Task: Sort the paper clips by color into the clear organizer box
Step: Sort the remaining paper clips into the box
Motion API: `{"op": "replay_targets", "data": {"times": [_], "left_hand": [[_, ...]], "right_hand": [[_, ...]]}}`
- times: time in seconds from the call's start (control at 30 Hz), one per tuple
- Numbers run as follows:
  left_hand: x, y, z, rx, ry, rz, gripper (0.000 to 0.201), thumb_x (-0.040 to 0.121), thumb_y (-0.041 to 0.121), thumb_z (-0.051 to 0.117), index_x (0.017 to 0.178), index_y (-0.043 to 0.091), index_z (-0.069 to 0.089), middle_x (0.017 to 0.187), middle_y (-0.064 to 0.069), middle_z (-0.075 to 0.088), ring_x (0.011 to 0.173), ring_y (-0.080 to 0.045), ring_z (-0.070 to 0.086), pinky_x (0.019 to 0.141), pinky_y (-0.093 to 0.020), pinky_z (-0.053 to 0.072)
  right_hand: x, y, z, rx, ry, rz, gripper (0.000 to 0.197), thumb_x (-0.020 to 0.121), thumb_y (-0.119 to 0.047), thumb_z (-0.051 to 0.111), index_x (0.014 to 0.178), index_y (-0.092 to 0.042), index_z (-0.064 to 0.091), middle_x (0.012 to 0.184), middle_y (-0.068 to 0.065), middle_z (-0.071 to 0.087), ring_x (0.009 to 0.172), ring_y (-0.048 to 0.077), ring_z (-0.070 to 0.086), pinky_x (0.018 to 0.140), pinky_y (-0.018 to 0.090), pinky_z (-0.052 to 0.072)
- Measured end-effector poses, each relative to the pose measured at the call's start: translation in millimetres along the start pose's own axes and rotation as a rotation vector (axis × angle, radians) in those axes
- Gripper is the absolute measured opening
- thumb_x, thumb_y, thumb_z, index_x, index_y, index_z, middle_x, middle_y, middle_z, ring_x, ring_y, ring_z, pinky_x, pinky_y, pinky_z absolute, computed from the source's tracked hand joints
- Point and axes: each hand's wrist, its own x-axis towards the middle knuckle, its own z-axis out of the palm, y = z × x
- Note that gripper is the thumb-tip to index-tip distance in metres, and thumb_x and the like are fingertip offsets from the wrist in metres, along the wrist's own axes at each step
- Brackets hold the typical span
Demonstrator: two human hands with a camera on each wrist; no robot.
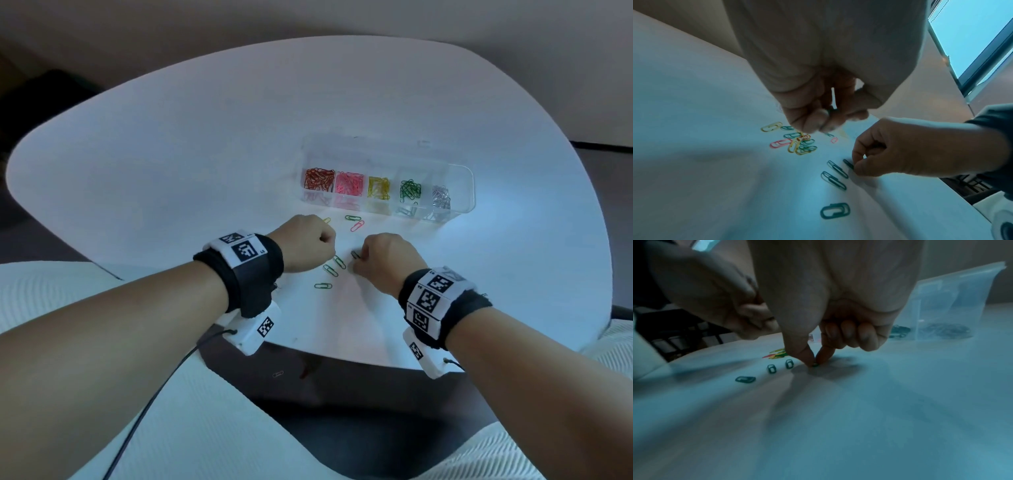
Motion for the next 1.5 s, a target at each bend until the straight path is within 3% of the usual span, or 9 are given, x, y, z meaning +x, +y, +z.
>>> {"op": "replay_targets", "data": {"times": [0.17,0.23,0.37,0.83,1.0,1.13,1.2,1.3,1.5], "left_hand": [[-5.8,6.2,4.2,0.120,-0.137,0.031,0.025,0.081,0.011,0.051,0.058,0.017,0.044,0.057,0.002,0.036,0.055,-0.018,0.032,0.053,-0.026,0.026],[-9.3,5.7,8.3,0.305,-0.195,0.046,0.002,0.081,0.023,0.060,0.079,0.022,0.061,0.066,0.011,0.045,0.065,-0.011,0.045,0.058,-0.023,0.032],[-10.9,-1.1,14.8,0.509,-0.214,0.067,0.021,0.086,0.028,0.063,0.106,0.023,0.063,0.088,0.007,0.049,0.083,-0.015,0.049,0.067,-0.026,0.036],[-10.1,0.5,21.4,0.504,-0.240,0.037,0.008,0.077,0.022,0.064,0.081,0.016,0.066,0.079,0.000,0.066,0.074,-0.021,0.063,0.061,-0.029,0.050],[-11.3,6.1,17.1,0.323,-0.207,0.011,0.016,0.080,0.026,0.052,0.069,0.017,0.045,0.070,-0.002,0.050,0.063,-0.020,0.042,0.056,-0.029,0.033],[-5.7,18.0,-1.2,-0.092,-0.166,-0.044,0.033,0.090,0.015,0.043,0.059,0.018,0.037,0.059,0.001,0.037,0.052,-0.015,0.032,0.050,-0.026,0.028],[-8.2,21.2,-10.4,-0.470,-0.230,-0.064,0.024,0.075,0.013,0.040,0.053,0.020,0.034,0.051,-0.001,0.033,0.047,-0.017,0.019,0.042,-0.024,0.018],[-12.9,22.6,-20.3,-0.888,-0.304,-0.047,0.012,0.052,0.009,0.030,0.049,0.021,0.030,0.046,-0.004,0.030,0.056,-0.016,0.007,0.051,-0.028,0.006],[-14.5,27.0,-24.5,-0.975,-0.241,0.109,0.028,0.043,-0.003,0.026,0.059,0.019,0.020,0.051,-0.004,0.030,0.053,-0.016,0.013,0.053,-0.032,0.009]], "right_hand": [[-4.0,-1.6,1.0,-0.140,0.002,0.009,0.025,0.084,-0.028,0.064,0.080,-0.013,0.044,0.084,0.007,0.048,0.075,0.027,0.048,0.063,0.029,0.039],[-3.8,-1.8,-1.9,-0.172,-0.002,0.018,0.021,0.084,-0.027,0.066,0.088,-0.013,0.051,0.085,0.007,0.050,0.076,0.027,0.050,0.066,0.030,0.044],[-2.6,-1.2,-0.2,-0.175,0.025,-0.010,0.021,0.083,-0.023,0.064,0.102,-0.013,0.062,0.098,0.007,0.061,0.082,0.028,0.059,0.071,0.031,0.050],[-7.2,2.6,4.4,-0.133,-0.004,-0.004,0.026,0.080,-0.036,0.063,0.097,-0.017,0.060,0.095,0.005,0.062,0.083,0.027,0.061,0.074,0.033,0.053],[-12.5,3.5,4.3,-0.130,-0.019,0.012,0.024,0.083,-0.039,0.052,0.086,-0.016,0.058,0.084,0.004,0.059,0.074,0.028,0.058,0.069,0.030,0.051],[-12.8,14.7,1.1,0.312,-0.088,0.096,0.022,0.081,-0.027,0.055,0.062,-0.015,0.052,0.065,0.000,0.053,0.062,0.020,0.050,0.054,0.024,0.036],[-15.2,19.8,0.4,0.722,-0.094,0.146,0.022,0.074,-0.005,0.051,0.053,-0.012,0.046,0.055,0.004,0.039,0.050,0.020,0.032,0.046,0.021,0.025],[-18.6,22.8,0.4,1.283,-0.162,0.236,0.020,0.065,0.007,0.035,0.053,-0.009,0.036,0.058,0.005,0.028,0.051,0.018,0.015,0.046,0.021,0.015],[-18.8,10.9,-5.9,1.573,-0.278,0.182,0.016,0.052,0.001,0.030,0.052,-0.015,0.029,0.059,0.007,0.037,0.049,0.017,0.024,0.046,0.022,0.021]]}}
